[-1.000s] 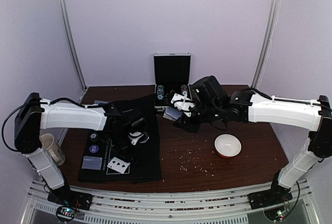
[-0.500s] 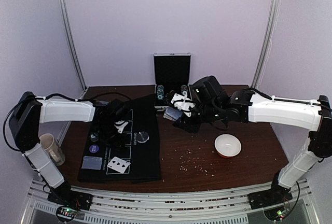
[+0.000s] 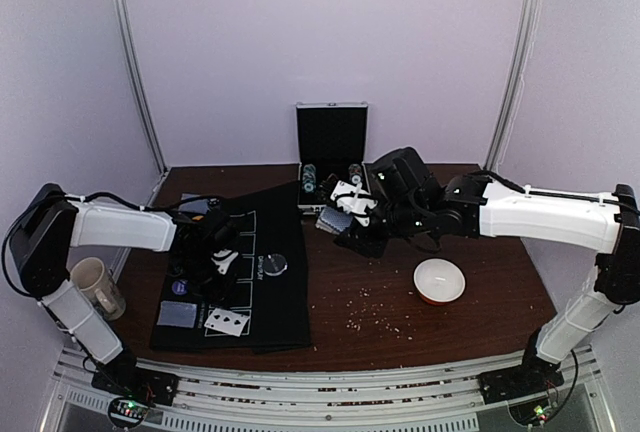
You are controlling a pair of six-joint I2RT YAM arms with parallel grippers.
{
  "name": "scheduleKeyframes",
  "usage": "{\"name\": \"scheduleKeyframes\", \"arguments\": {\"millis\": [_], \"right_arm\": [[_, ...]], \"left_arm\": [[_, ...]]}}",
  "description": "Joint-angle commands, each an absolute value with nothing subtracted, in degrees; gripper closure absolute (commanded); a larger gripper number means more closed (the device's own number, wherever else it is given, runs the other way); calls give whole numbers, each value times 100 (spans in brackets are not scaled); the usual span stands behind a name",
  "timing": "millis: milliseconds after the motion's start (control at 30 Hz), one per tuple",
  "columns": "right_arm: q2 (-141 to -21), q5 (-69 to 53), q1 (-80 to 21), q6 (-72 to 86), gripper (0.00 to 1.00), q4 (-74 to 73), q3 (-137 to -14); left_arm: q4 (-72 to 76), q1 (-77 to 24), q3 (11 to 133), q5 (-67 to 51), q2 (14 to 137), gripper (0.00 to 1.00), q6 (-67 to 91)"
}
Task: Distribute texas hold em gaming equipment
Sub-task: Move the poker card to the community card area, then pick up the poker card from the face-down deck piles.
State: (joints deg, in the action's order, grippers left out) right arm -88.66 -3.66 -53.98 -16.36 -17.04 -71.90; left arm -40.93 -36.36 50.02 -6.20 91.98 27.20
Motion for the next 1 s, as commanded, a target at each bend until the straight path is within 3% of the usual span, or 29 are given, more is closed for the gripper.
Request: {"name": "scheduleKeyframes", "arguments": {"millis": [0, 500, 767, 967], "right_arm": [[-8678, -286, -5373, -1595, 51, -1648, -7155], [-8675, -283, -5373, -1626, 51, -1687, -7188], [-8723, -276, -5407, -1652, 51, -1777, -7312], [-8807, -427, -5583, -1652, 51, -1664, -7420]], "left_arm": [[-4361, -3595, 4811, -515, 9006, 87, 2847], [-4595, -3578, 4691, -417, 8663, 83, 3038], [-4459, -3577, 6108, -79, 8334, 66, 2524], [-2329, -3609, 6368, -1786, 7482, 41, 1949]]}}
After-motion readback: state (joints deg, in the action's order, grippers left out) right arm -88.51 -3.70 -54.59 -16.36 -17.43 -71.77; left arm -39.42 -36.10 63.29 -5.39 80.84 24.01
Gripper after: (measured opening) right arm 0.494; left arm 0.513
